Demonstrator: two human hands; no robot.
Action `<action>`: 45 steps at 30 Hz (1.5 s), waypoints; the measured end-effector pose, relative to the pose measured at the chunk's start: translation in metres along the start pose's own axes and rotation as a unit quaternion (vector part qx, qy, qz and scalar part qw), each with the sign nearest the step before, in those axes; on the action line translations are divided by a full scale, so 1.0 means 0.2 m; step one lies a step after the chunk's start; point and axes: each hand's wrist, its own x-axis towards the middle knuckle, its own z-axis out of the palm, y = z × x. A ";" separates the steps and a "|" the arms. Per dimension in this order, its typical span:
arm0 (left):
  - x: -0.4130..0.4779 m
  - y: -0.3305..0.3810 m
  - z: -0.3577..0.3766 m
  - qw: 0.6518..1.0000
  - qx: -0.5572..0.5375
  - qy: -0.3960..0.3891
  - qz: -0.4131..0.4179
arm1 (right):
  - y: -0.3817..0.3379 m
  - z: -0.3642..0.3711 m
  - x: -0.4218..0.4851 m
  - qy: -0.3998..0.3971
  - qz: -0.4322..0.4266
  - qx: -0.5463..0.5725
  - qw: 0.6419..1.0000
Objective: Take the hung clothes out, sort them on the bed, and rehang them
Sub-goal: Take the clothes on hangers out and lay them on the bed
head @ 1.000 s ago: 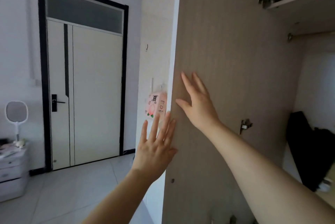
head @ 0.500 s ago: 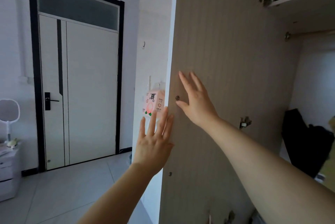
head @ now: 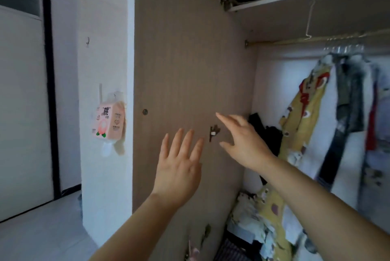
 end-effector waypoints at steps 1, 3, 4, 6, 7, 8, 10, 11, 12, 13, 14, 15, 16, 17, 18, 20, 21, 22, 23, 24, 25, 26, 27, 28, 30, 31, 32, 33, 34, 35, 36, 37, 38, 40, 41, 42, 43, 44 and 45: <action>0.03 0.06 0.03 1.000 -0.019 0.004 0.008 | 0.07 -0.04 -0.05 -0.002 0.018 -0.013 1.000; 0.08 0.18 0.09 0.998 -0.063 0.013 0.019 | 0.19 -0.13 -0.14 0.000 0.049 -0.038 0.998; 0.11 0.25 0.11 0.996 -0.084 0.016 0.027 | 0.26 -0.18 -0.18 0.003 0.064 -0.051 0.997; 0.17 0.40 0.15 0.991 -0.122 0.019 0.045 | 0.37 -0.27 -0.27 0.009 0.092 -0.077 0.993; 0.19 0.47 0.16 0.989 -0.140 0.020 0.053 | 0.42 -0.32 -0.31 0.011 0.104 -0.092 0.990; 0.23 0.55 0.17 0.985 -0.158 0.018 0.060 | 0.47 -0.37 -0.35 0.013 0.117 -0.108 0.987; 0.28 0.69 0.18 0.980 -0.186 0.012 0.072 | 0.56 -0.45 -0.42 0.019 0.136 -0.133 0.981; 0.31 0.75 0.18 0.977 -0.199 0.009 0.076 | 0.60 -0.49 -0.45 0.021 0.143 -0.144 0.979; 0.33 0.80 0.18 0.975 -0.209 0.010 0.078 | 0.64 -0.52 -0.47 0.023 0.147 -0.153 0.977; 0.36 0.86 0.19 0.972 -0.221 0.012 0.082 | 0.68 -0.56 -0.49 0.027 0.152 -0.162 0.975; 0.39 0.92 0.20 0.970 -0.228 0.017 0.085 | 0.72 -0.58 -0.50 0.032 0.157 -0.169 0.972; 0.42 0.97 0.21 0.968 -0.233 0.022 0.088 | 0.76 -0.61 -0.51 0.038 0.160 -0.173 0.971; 0.45 1.02 0.23 0.966 -0.239 0.027 0.090 | 0.81 -0.64 -0.52 0.045 0.161 -0.175 0.970; 0.48 1.06 0.24 0.964 -0.247 0.028 0.092 | 0.85 -0.67 -0.53 0.052 0.160 -0.175 0.970; 0.51 1.11 0.25 0.962 -0.252 0.029 0.096 | 0.89 -0.69 -0.53 0.058 0.160 -0.173 0.970; 0.59 1.18 0.27 0.961 -0.255 0.034 0.101 | 0.98 -0.74 -0.52 0.062 0.163 -0.173 0.969; 0.64 1.21 0.29 0.961 -0.256 0.034 0.100 | 1.02 -0.76 -0.52 0.063 0.163 -0.173 0.969; 0.68 1.23 0.30 0.961 -0.258 0.034 0.097 | 1.06 -0.78 -0.51 0.065 0.164 -0.171 0.969; 0.73 1.26 0.30 0.961 -0.257 0.030 0.094 | 1.11 -0.80 -0.50 0.070 0.163 -0.168 0.970; 0.77 1.29 0.31 0.963 -0.254 0.026 0.092 | 1.15 -0.82 -0.48 0.075 0.162 -0.164 0.970; 0.81 1.31 0.32 0.964 -0.249 0.022 0.088 | 1.19 -0.83 -0.47 0.079 0.160 -0.164 0.970; 0.84 1.33 0.33 0.965 -0.246 0.019 0.085 | 1.22 -0.84 -0.45 0.083 0.159 -0.164 0.970; 0.88 1.35 0.34 0.966 -0.244 0.015 0.081 | 1.26 -0.86 -0.43 0.085 0.156 -0.165 0.970; 0.91 1.36 0.34 0.967 -0.243 0.014 0.078 | 1.28 -0.87 -0.41 0.084 0.153 -0.165 0.971; 0.97 1.38 0.37 0.967 -0.242 0.016 0.072 | 1.33 -0.88 -0.36 0.080 0.142 -0.169 0.972; 1.01 1.39 0.38 0.968 -0.243 0.017 0.067 | 1.35 -0.89 -0.33 0.081 0.136 -0.172 0.972; 1.04 1.39 0.39 0.967 -0.245 0.019 0.063 | 1.37 -0.89 -0.30 0.084 0.129 -0.175 0.972; 1.07 1.39 0.41 0.967 -0.247 0.023 0.058 | 1.38 -0.89 -0.26 0.089 0.122 -0.177 0.973; 1.10 1.39 0.42 0.966 -0.250 0.030 0.055 | 1.40 -0.90 -0.22 0.094 0.114 -0.179 0.973; 1.14 1.39 0.44 0.966 -0.252 0.031 0.051 | 1.41 -0.90 -0.18 0.100 0.106 -0.180 0.973; 1.17 1.38 0.46 0.966 -0.252 0.029 0.046 | 1.41 -0.90 -0.13 0.106 0.097 -0.180 0.973; 1.20 1.38 0.48 0.967 -0.251 0.025 0.040 | 1.42 -0.90 -0.09 0.111 0.087 -0.182 0.973; 1.23 1.37 0.51 0.967 -0.251 0.026 0.034 | 1.42 -0.91 -0.04 0.116 0.074 -0.188 0.972; 1.30 1.36 0.57 0.963 -0.265 0.028 0.027 | 1.42 -0.92 0.07 0.125 0.054 -0.204 0.970; 1.33 1.36 0.60 0.961 -0.274 0.026 0.022 | 1.41 -0.92 0.13 0.127 0.048 -0.212 0.968; 1.36 1.34 0.63 0.958 -0.285 0.019 0.016 | 1.41 -0.93 0.20 0.129 0.042 -0.220 0.966; 1.40 1.33 0.67 0.956 -0.293 0.023 0.009 | 1.41 -0.93 0.27 0.133 0.038 -0.230 0.963; 1.44 1.32 0.72 0.954 -0.299 0.036 0.006 | 1.42 -0.93 0.34 0.137 0.035 -0.244 0.959; 1.48 1.30 0.76 0.952 -0.302 0.046 0.004 | 1.42 -0.93 0.42 0.141 0.034 -0.259 0.955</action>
